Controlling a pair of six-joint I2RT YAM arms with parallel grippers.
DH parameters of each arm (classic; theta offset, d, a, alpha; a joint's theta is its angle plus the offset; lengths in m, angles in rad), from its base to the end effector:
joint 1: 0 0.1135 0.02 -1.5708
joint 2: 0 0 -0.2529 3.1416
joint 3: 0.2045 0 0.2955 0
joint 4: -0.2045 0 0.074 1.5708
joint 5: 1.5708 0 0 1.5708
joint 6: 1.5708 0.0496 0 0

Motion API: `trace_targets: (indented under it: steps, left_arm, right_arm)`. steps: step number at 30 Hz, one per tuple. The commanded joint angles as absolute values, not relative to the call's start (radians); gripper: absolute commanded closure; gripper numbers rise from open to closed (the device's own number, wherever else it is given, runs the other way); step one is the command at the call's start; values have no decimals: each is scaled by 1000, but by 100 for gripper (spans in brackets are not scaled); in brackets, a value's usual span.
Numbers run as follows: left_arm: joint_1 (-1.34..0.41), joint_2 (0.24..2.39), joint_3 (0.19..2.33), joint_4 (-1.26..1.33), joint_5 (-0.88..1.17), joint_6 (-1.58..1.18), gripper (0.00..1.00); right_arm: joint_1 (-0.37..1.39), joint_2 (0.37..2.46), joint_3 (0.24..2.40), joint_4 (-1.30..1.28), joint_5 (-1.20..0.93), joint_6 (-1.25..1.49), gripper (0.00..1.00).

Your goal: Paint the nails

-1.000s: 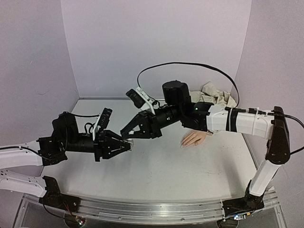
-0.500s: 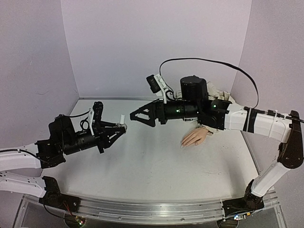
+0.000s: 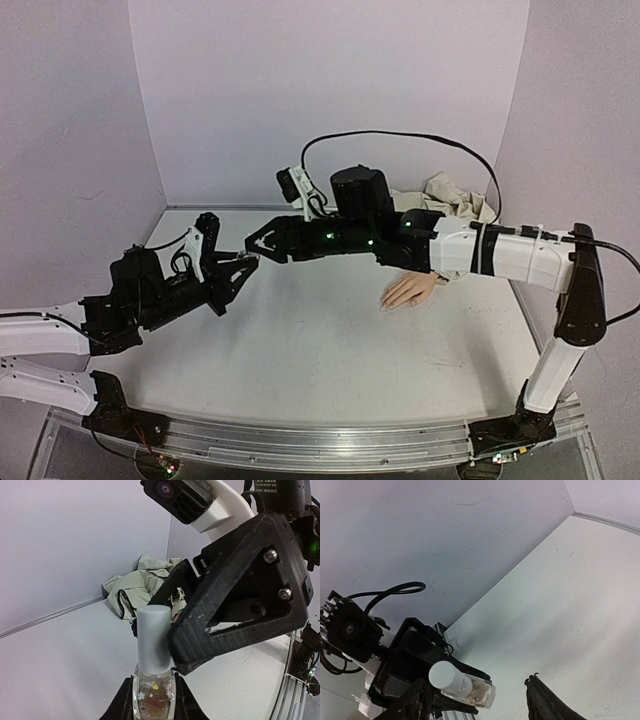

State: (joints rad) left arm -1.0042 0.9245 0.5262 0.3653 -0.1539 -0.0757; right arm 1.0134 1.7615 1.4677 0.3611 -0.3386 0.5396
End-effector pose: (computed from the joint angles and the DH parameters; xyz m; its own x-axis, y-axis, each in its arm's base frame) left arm 0.1570 -0.2327 0.2544 -0.0745 -0.0221 -0.9970 0.7480 0.6599 -0.0705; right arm 0.2414 0.4184 0.3436 -0.4708 0.1608 -0.8674 -0.8554 0.1574 0.4935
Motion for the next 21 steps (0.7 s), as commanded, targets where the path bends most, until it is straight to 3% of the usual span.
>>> trace_targets:
  steps: [1,9,13,16,18,19,21]
  left_arm:
    - [-1015,937,537,412,-194,-64,100]
    - [-1021,981,577,392,-162,-84,100]
    - [-1019,976,590,390,-118,-125,100]
    - [-1000,949,596,392,34,-167,100]
    - [-953,935,598,419,271,-234,100]
    - [-929,934,593,457,411,-271,100]
    - [-913,938,604,519,635,-317,100]
  right_arm:
    - [1016,1805,1560,384,-347,554,45]
    - [1017,1833,1574,386,-402,542,78]
    - [1005,1826,1547,397,-568,466,100]
    - [996,1784,1483,444,-924,293,100]
    - [995,1758,1441,443,-1253,177,95]
    - [996,1743,1425,441,-1327,159,89]
    - [996,1728,1417,439,-1375,171,91]
